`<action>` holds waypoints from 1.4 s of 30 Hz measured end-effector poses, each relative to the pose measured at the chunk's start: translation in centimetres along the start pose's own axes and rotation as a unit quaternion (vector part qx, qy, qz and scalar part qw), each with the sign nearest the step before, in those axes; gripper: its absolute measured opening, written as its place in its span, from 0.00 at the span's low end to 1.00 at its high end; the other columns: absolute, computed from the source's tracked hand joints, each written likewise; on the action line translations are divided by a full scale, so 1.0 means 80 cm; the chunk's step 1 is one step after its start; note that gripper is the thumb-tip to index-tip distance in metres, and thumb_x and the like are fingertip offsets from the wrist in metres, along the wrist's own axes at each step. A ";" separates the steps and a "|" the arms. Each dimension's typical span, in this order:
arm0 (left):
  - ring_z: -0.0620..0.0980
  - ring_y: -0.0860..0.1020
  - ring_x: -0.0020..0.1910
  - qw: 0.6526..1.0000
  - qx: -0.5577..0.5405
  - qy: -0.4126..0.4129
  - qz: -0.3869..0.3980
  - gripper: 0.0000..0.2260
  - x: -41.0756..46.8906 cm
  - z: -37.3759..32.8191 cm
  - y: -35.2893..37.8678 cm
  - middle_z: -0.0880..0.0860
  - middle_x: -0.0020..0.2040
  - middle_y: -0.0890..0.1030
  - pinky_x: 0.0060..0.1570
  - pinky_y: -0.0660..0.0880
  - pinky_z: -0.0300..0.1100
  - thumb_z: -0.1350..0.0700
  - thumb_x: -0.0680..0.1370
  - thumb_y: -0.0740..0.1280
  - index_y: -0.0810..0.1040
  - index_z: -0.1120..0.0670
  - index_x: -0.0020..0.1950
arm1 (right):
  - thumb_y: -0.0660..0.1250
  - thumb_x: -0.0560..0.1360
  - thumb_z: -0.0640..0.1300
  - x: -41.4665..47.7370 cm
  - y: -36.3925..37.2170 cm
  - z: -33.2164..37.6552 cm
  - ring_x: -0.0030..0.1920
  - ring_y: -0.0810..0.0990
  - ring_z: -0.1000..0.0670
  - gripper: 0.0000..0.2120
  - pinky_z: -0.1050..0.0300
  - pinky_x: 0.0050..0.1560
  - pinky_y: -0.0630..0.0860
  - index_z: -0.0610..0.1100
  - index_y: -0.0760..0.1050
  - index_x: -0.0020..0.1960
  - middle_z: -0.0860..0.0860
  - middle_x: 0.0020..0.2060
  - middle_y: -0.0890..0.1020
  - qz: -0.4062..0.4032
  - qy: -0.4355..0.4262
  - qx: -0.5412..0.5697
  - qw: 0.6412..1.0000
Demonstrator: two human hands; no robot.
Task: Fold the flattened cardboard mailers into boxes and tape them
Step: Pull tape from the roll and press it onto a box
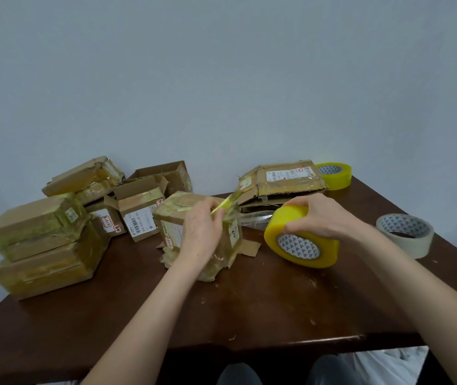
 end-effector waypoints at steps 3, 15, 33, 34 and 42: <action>0.43 0.70 0.47 0.999 0.043 0.024 0.004 0.11 -0.004 -0.006 0.000 0.52 0.51 0.79 0.46 0.62 0.33 0.54 0.80 0.62 0.78 0.56 0.59 | 0.76 0.66 0.53 -0.001 0.001 0.000 0.53 0.75 0.49 0.29 0.57 0.47 0.72 0.52 0.74 0.66 0.52 0.52 0.76 -0.002 0.005 0.003 1.000; 0.48 0.75 0.56 0.996 0.066 0.047 0.028 0.11 -0.005 -0.017 -0.003 0.53 0.55 0.80 0.51 0.62 0.32 0.57 0.79 0.64 0.79 0.57 0.60 | 0.76 0.66 0.52 0.000 0.000 0.001 0.53 0.74 0.50 0.28 0.57 0.47 0.72 0.52 0.74 0.65 0.52 0.52 0.76 0.001 0.010 0.004 1.000; 0.47 0.75 0.52 0.994 0.076 0.059 0.048 0.11 -0.001 -0.024 0.005 0.53 0.53 0.79 0.47 0.64 0.32 0.58 0.79 0.63 0.79 0.57 0.59 | 0.74 0.66 0.59 0.006 0.004 0.000 0.56 0.73 0.50 0.28 0.55 0.52 0.74 0.55 0.75 0.64 0.53 0.55 0.76 0.030 0.017 -0.007 0.999; 0.48 0.75 0.52 0.994 0.079 0.057 0.050 0.11 -0.001 -0.025 0.006 0.53 0.53 0.79 0.47 0.65 0.33 0.58 0.79 0.63 0.79 0.57 0.60 | 0.72 0.67 0.62 0.006 0.005 0.000 0.56 0.73 0.50 0.27 0.55 0.52 0.73 0.55 0.75 0.64 0.53 0.55 0.76 0.028 0.016 0.001 0.999; 0.52 0.76 0.50 0.990 0.106 0.066 0.059 0.10 -0.003 -0.024 0.011 0.55 0.50 0.79 0.46 0.68 0.39 0.59 0.79 0.62 0.79 0.59 0.57 | 0.67 0.74 0.59 0.007 0.010 0.011 0.53 0.75 0.49 0.16 0.52 0.52 0.76 0.55 0.78 0.59 0.51 0.53 0.78 0.011 0.030 -0.020 0.999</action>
Point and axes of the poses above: each hand's wrist, its own x-axis towards the middle knuckle, its own y-axis out of the palm, z = x × y, the point moved 9 cm from there along x, towards the middle knuckle
